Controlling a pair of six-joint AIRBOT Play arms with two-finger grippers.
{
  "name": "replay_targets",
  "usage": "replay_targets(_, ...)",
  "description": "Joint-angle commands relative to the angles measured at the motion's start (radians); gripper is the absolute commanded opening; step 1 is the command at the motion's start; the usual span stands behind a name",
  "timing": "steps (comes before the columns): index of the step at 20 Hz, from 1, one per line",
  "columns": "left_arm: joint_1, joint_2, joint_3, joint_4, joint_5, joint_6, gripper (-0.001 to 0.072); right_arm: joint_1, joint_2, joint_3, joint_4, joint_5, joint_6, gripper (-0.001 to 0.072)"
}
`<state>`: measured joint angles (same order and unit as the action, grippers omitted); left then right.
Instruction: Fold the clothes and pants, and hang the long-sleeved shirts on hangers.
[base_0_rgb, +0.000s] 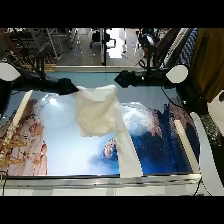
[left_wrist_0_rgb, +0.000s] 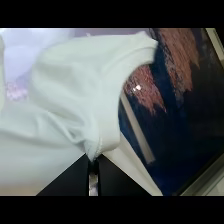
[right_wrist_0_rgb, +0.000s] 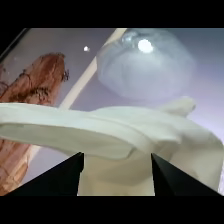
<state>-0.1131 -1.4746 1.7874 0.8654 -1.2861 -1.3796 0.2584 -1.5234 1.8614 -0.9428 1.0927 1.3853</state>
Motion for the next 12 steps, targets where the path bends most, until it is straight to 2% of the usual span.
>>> replay_targets(1, -0.022, -0.024, -0.072, -0.01, 0.013, 0.012, 0.0011, 0.006, -0.018, -0.076, -0.012, 0.237, 0.072, 0.0493)
replay_targets(3, -0.023, -0.035, -0.072, -0.01, 0.013, 0.012, 0.0011, 0.045, -0.018, -0.203, 0.003, 0.232, 0.117, 0.0468)
replay_targets(4, -0.022, -0.036, -0.072, -0.01, 0.013, 0.012, 0.0011, 0.07, -0.018, -0.271, 0.013, 0.179, 0.153, 0.0468)
replay_targets(6, -0.022, -0.036, -0.072, -0.01, 0.013, 0.013, 0.0011, 0.119, -0.02, -0.401, 0.096, -0.018, 0.206, 0.0468)
replay_targets(8, -0.022, -0.036, -0.072, -0.01, 0.013, 0.012, 0.0011, 0.135, -0.034, -0.483, 0.246, -0.251, 0.258, 0.0474)
replay_targets(10, -0.022, -0.036, -0.072, -0.01, 0.013, 0.012, 0.0012, 0.125, -0.074, -0.494, 0.407, -0.396, 0.293, 0.0513)
replay_targets(12, -0.022, -0.036, -0.072, -0.01, 0.013, 0.012, 0.0012, 0.123, -0.114, -0.494, 0.518, -0.52, 0.341, 0.0492)
